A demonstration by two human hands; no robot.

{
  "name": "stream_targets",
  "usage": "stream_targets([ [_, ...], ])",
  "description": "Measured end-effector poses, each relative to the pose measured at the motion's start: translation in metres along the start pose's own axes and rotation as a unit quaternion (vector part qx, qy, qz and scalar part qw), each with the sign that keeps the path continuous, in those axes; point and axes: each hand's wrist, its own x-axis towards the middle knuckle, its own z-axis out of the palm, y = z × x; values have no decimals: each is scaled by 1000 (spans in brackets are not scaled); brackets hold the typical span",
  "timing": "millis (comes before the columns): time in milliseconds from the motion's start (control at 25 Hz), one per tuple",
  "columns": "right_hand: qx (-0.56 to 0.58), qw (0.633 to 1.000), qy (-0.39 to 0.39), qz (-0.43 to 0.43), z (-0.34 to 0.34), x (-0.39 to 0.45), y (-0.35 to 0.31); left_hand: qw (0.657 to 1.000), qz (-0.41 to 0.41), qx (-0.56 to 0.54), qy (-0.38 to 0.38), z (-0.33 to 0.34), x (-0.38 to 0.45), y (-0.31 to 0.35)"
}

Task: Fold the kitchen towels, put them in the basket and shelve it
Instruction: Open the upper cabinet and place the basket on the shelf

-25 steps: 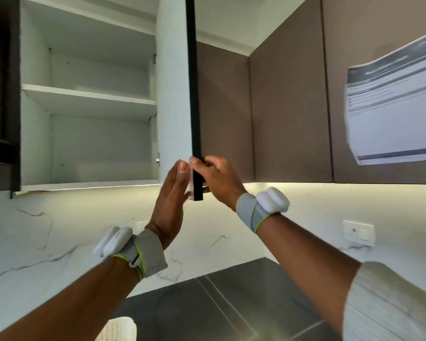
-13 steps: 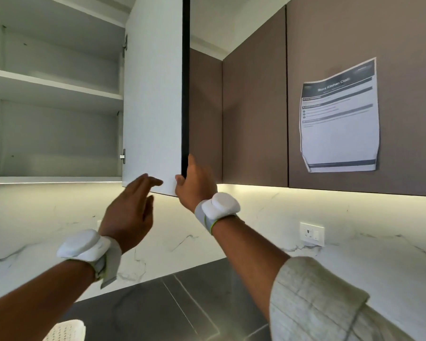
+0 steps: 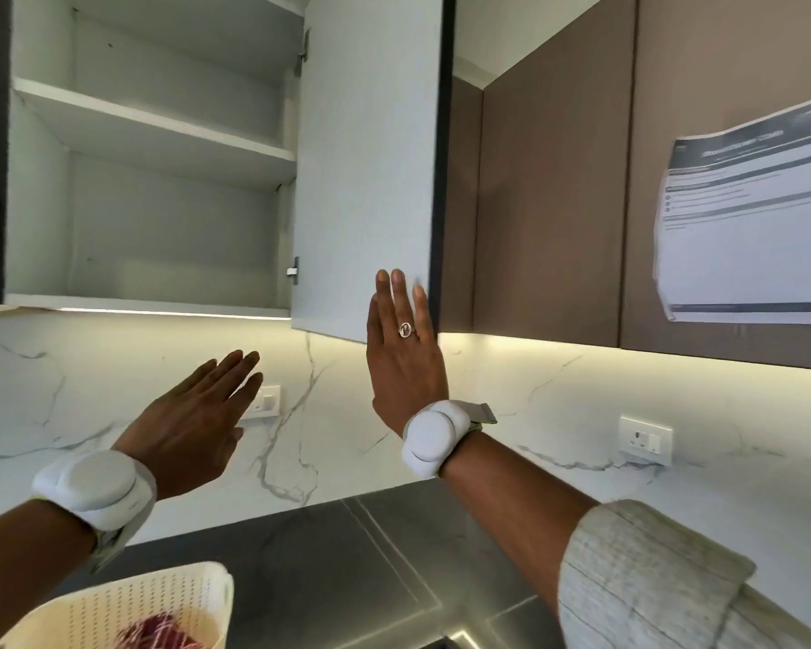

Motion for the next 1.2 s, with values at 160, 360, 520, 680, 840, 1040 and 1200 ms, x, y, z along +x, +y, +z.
stream_targets([
  [160,124,982,-48,-130,18,-10,-85,996,-33,-17,-77,22,-72,-37],
  [360,313,924,-155,-156,54,-84,-172,901,-249,-320,-154,66,-173,-2],
  [520,345,883,-271,-164,78,-185,-251,862,-300,-317,-257,99,-258,5],
  [680,379,853,-327,-149,100,-206,-270,870,-283,-285,-284,122,-276,-22],
  [840,395,841,-330,-167,124,-210,-278,877,-250,-260,-318,146,-276,-28],
  [1040,405,805,-370,-224,162,-213,-282,871,-225,-160,-406,188,-264,-43],
  [1200,434,792,-368,-221,208,-190,-268,853,-217,-100,-464,206,-251,-33],
])
